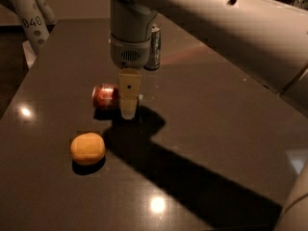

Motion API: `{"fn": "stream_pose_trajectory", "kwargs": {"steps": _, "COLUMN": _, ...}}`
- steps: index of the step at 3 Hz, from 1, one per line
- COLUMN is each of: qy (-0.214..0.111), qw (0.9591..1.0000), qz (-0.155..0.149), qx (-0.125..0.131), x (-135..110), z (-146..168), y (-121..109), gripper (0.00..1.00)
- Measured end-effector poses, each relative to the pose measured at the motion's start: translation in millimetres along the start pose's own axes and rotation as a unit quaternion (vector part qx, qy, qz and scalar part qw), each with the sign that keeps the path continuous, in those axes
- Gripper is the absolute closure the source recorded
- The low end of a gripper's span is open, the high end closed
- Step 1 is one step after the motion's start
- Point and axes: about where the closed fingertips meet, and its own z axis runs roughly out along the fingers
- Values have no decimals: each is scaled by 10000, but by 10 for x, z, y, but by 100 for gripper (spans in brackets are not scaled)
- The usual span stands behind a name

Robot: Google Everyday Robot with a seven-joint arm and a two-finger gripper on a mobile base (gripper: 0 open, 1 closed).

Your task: Knock coke can over

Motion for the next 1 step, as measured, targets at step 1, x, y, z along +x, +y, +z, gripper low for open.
{"fn": "stream_pose_trajectory", "kwargs": {"steps": 1, "qy": -12, "qw": 10000, "qz": -1, "qx": 18, "x": -7, "z": -1, "y": -7, "gripper": 0}}
